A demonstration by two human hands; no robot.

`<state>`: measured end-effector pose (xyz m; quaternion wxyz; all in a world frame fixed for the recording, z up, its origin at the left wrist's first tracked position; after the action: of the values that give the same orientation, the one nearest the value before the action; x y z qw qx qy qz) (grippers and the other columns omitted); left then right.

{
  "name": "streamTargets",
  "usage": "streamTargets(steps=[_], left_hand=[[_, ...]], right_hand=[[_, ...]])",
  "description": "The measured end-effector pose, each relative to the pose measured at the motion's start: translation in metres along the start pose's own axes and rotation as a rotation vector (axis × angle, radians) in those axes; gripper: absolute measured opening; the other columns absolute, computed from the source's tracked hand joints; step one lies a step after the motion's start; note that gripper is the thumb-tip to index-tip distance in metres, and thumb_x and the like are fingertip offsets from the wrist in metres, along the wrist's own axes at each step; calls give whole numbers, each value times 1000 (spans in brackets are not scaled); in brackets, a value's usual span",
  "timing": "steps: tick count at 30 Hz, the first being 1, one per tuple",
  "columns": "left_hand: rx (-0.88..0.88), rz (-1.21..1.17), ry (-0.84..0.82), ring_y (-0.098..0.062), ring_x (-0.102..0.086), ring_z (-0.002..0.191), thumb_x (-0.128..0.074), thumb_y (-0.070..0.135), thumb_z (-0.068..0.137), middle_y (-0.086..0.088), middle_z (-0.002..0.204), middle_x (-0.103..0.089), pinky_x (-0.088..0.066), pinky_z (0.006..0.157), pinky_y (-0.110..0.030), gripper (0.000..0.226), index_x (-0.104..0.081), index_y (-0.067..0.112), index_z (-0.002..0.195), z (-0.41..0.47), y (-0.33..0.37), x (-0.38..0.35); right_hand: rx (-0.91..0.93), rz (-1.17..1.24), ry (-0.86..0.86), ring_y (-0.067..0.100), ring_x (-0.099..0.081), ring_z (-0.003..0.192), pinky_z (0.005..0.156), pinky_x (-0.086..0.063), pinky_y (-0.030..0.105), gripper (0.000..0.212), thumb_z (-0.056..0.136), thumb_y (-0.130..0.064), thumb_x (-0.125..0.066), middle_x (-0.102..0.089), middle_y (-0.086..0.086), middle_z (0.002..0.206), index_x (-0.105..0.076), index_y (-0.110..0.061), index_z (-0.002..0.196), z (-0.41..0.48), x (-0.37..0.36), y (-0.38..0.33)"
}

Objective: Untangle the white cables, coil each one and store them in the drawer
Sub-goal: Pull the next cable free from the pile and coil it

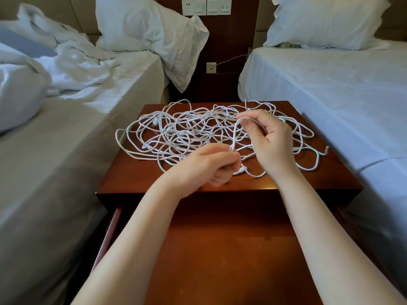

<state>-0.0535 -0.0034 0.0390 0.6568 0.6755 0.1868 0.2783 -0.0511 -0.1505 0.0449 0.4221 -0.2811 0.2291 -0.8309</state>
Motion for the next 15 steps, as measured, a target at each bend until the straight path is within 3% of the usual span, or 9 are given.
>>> streamTargets(steps=[3,6,11,15], left_hand=[[100,35,53,-13,-20,48,-36,21,103,2,52,-27,-17,44,-23,45,-49,17,60,-2,-2,5],[147,100,143,-12,-23,49,-36,20,103,2,54,-30,-21,44,-20,35,-52,8,74,-3,-6,14],[170,136,99,-11,-26,52,-37,16,102,3,58,-33,-21,53,-27,28,-56,7,83,-1,-8,9],[74,-18,-40,-12,-26,51,-35,18,102,2,55,-34,-22,50,-24,32,-55,8,79,-4,1,3]], right_hand=[[-5,18,-3,6,-64,85,72,-50,16,14,95,-20,-58,-68,-10,86,-70,-13,98,-1,-2,-1],[-1,21,3,16,-62,79,69,-51,27,11,95,-19,-58,-69,3,82,-68,-15,96,-2,-2,-2],[-39,42,-7,12,-63,80,71,-50,20,9,95,-20,-58,-68,-3,83,-66,-19,95,-3,-6,-1],[-138,70,-110,6,-57,61,58,-42,20,12,97,-23,-56,-63,-17,68,-68,-23,95,-6,-13,2]])
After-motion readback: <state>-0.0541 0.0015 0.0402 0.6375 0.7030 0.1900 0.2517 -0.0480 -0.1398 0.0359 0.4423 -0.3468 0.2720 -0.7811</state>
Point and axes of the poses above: each hand's wrist, its own z-axis towards the middle knuckle, its own x-axis out of the back of the hand, y = z × x, the point moved 3 cm from there along z, towards the middle knuckle
